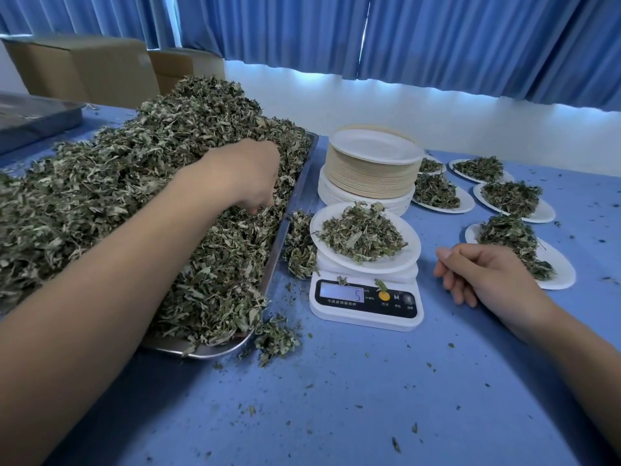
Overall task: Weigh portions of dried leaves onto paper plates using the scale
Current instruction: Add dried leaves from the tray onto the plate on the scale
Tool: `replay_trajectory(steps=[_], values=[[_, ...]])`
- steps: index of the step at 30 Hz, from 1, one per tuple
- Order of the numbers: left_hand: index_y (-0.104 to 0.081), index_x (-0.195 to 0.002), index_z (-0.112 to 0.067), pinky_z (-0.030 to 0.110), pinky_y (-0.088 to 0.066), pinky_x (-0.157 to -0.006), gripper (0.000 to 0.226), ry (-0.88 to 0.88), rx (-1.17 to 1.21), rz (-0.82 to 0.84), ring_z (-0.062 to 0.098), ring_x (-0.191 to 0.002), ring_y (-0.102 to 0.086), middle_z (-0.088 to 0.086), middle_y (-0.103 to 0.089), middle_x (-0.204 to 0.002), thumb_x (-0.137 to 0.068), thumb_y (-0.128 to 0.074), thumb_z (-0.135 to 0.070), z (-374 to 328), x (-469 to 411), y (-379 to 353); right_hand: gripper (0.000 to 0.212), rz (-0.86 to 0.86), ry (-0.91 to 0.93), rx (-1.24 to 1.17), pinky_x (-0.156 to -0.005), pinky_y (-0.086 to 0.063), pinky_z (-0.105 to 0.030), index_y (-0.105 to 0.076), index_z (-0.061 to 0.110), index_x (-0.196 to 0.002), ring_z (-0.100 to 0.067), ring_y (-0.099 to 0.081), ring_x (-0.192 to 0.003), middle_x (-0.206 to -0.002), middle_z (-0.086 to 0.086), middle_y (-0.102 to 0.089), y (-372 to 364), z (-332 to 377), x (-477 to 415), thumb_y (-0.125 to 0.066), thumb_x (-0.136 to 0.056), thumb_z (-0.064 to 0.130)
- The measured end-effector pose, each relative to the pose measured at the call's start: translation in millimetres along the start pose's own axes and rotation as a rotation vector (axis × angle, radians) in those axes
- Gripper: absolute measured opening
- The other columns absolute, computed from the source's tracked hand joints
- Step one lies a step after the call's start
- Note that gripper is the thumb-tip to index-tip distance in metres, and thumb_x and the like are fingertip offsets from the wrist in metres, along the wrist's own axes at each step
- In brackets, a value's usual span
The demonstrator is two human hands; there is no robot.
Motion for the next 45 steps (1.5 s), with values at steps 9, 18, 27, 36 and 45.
replay_trajectory(steps=[9, 18, 27, 36, 45], values=[[-0.071, -0.094, -0.003, 0.032, -0.045, -0.064, 0.017, -0.088, -0.146, 0.302, 0.022, -0.07, -0.054, 0.002, -0.061, -0.079, -0.087, -0.074, -0.019, 1.1, -2.4, -45.3, 0.039, -0.008, -0.004, 0.01, -0.041, -0.04, -0.022, -0.072, 0.008, -0.071, -0.02, -0.052, -0.048, -0.062, -0.012, -0.061, -0.6, 0.4, 0.3, -0.061, -0.101, 0.031], [-0.065, -0.073, -0.006, 0.032, -0.054, -0.068, 0.016, -0.098, -0.085, 0.197, 0.02, -0.073, -0.062, 0.0, -0.067, -0.082, -0.087, -0.071, -0.002, -5.9, -1.6, -33.6, 0.039, -0.006, -0.004, 0.011, -0.041, -0.041, -0.022, -0.073, 0.008, -0.072, -0.02, -0.053, -0.048, -0.062, -0.012, -0.062, -0.8, 0.9, 1.1, -0.061, -0.1, 0.032], [-0.066, -0.074, -0.018, 0.047, -0.058, -0.083, 0.023, -0.075, 0.02, -0.292, 0.032, -0.082, -0.067, 0.01, -0.066, -0.092, -0.084, -0.07, 0.002, -4.5, -0.3, 20.9, 0.038, -0.003, -0.002, 0.009, -0.041, -0.041, -0.022, -0.073, 0.009, -0.071, -0.019, -0.053, -0.047, -0.062, -0.011, -0.062, -1.0, 0.6, 0.3, -0.062, -0.1, 0.033], [-0.075, -0.078, -0.014, 0.025, -0.054, -0.067, 0.013, -0.121, 0.222, -0.247, 0.011, -0.073, -0.068, 0.001, -0.072, -0.079, -0.082, -0.079, -0.003, -13.7, 1.1, 17.6, 0.039, -0.003, -0.01, 0.014, -0.041, -0.04, -0.022, -0.073, 0.009, -0.071, -0.02, -0.053, -0.048, -0.063, -0.012, -0.062, -1.3, 1.5, 1.0, -0.061, -0.101, 0.031], [-0.076, -0.098, -0.017, 0.025, -0.058, -0.086, 0.022, -0.361, 0.764, -0.188, 0.005, -0.085, -0.072, -0.006, -0.077, -0.091, -0.079, -0.086, -0.023, -57.4, 16.0, 7.7, 0.039, -0.002, -0.019, 0.025, -0.042, -0.041, -0.022, -0.073, 0.01, -0.072, -0.019, -0.054, -0.049, -0.064, -0.01, -0.063, -1.4, 0.1, 1.4, -0.061, -0.101, 0.033]])
Point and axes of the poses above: each hand's wrist, its own x-axis away from the middle knuckle, its own y-axis out of the back of the hand, z = x × y, the point moved 7 cm from there along -x, towards the middle knuckle
